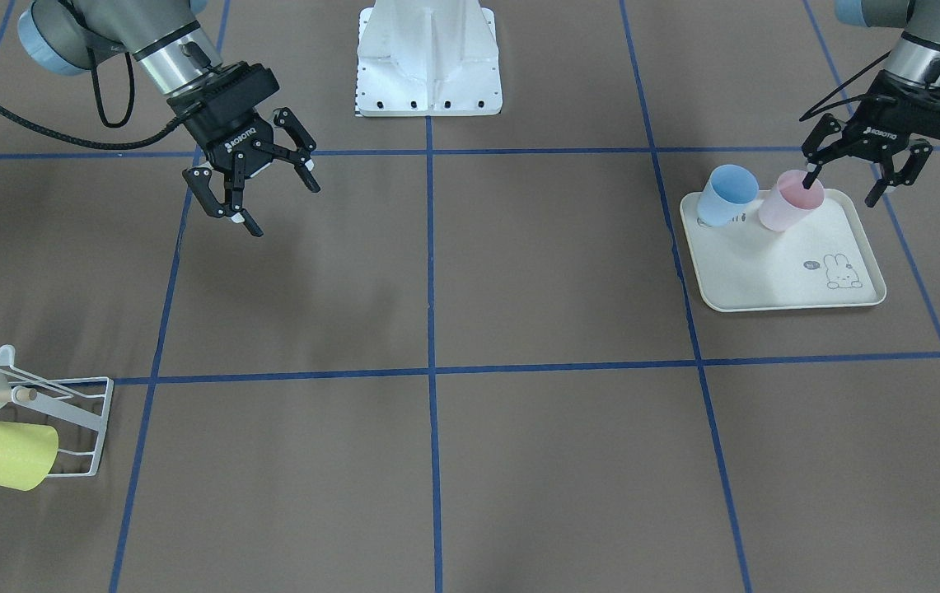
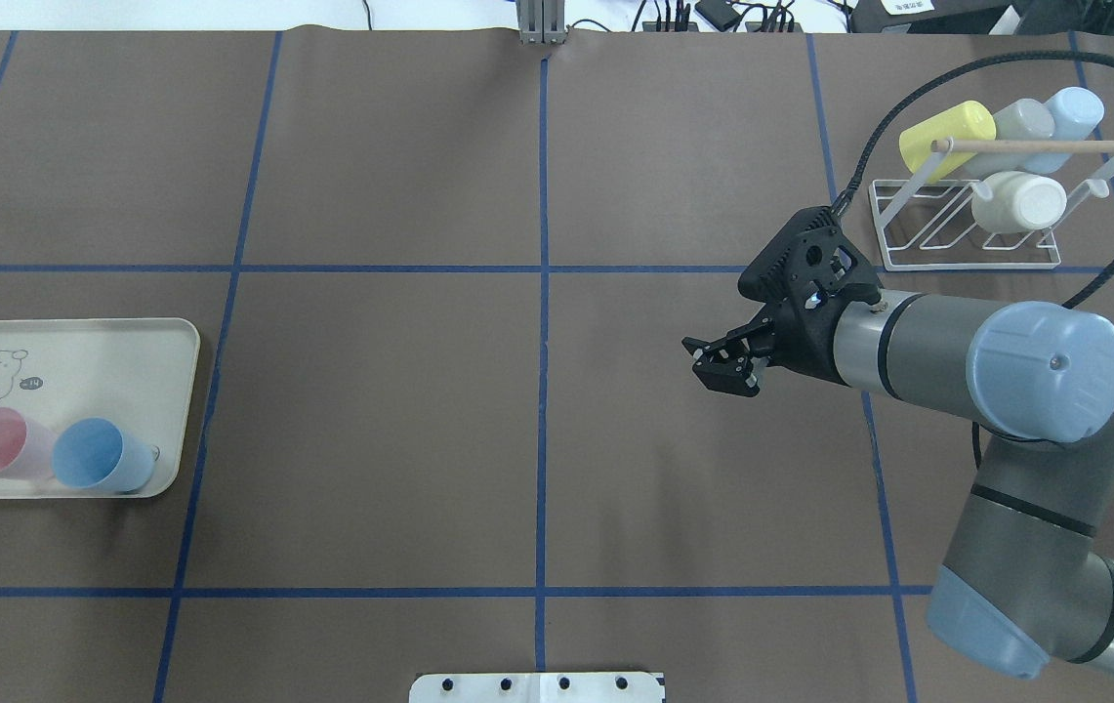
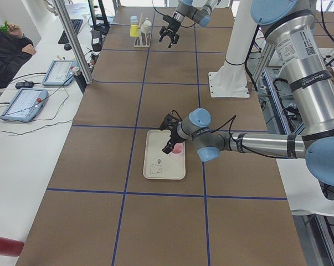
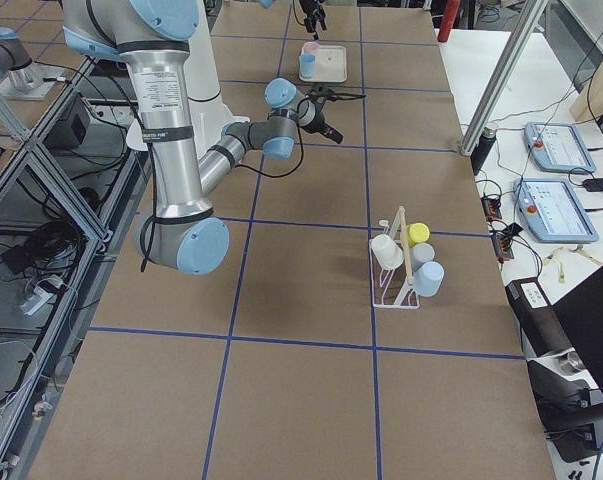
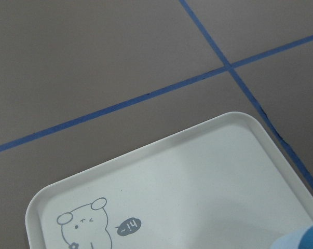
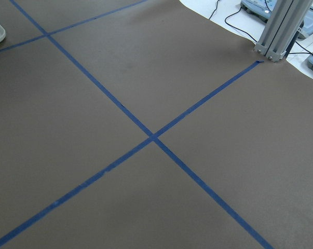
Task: Transfer IKEA cup to right arm and place on rack
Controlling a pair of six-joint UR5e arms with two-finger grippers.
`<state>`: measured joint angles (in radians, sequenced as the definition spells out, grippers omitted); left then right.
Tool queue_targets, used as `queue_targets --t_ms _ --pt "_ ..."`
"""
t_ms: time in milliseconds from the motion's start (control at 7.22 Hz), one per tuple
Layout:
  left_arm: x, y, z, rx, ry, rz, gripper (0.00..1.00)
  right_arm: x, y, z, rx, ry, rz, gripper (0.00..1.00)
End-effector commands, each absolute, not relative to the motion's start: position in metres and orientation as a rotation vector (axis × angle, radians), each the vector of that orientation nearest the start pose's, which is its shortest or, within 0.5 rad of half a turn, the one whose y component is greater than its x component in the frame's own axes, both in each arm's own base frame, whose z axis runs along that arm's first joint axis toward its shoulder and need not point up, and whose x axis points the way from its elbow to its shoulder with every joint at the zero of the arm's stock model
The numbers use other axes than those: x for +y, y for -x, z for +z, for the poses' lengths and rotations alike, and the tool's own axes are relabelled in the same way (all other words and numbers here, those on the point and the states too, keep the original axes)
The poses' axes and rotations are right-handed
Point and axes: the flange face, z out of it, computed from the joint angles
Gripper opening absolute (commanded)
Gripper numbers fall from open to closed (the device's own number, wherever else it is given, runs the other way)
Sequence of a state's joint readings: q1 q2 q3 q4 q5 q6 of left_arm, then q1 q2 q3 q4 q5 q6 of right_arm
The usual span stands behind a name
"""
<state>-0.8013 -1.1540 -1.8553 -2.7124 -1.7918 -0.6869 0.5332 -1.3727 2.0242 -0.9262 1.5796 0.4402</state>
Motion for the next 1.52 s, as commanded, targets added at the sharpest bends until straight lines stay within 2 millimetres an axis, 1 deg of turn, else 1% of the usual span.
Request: queue_targets --t_ms 0,138,415,554,692,969,1107,1384 --pt "-0.321 -0.167 0.606 0.835 -0.637 0.201 0.98 -0.377 0.383 0.275 -0.887 -0.957 -0.521 0.99" --pt "-0.320 -0.168 0.605 0.849 -0.642 0.198 0.88 -0.377 0.384 0.276 -0.886 -0.956 -0.522 0.99" --pt "-0.320 -0.173 0.603 0.859 -0.640 0.207 0.46 -0.377 0.385 0.277 -0.886 -0.954 -0.524 0.99" --pt "-0.319 -0.176 0.603 0.860 -0.636 0.216 0.42 -0.376 0.386 0.276 -0.888 -0.954 -0.525 0.99" --pt "-0.316 -0.178 0.604 0.863 -0.630 0.226 0.42 -0.376 0.385 0.277 -0.886 -0.954 -0.524 0.99" --pt "-0.315 -0.180 0.605 0.866 -0.624 0.232 0.33 -0.377 0.386 0.278 -0.884 -0.952 -0.525 0.99" --pt "-0.315 -0.180 0.604 0.868 -0.625 0.235 0.27 -0.377 0.388 0.279 -0.880 -0.951 -0.524 0.99" --pt "-0.315 -0.179 0.604 0.868 -0.629 0.236 0.00 -0.377 0.389 0.280 -0.878 -0.950 -0.524 0.99"
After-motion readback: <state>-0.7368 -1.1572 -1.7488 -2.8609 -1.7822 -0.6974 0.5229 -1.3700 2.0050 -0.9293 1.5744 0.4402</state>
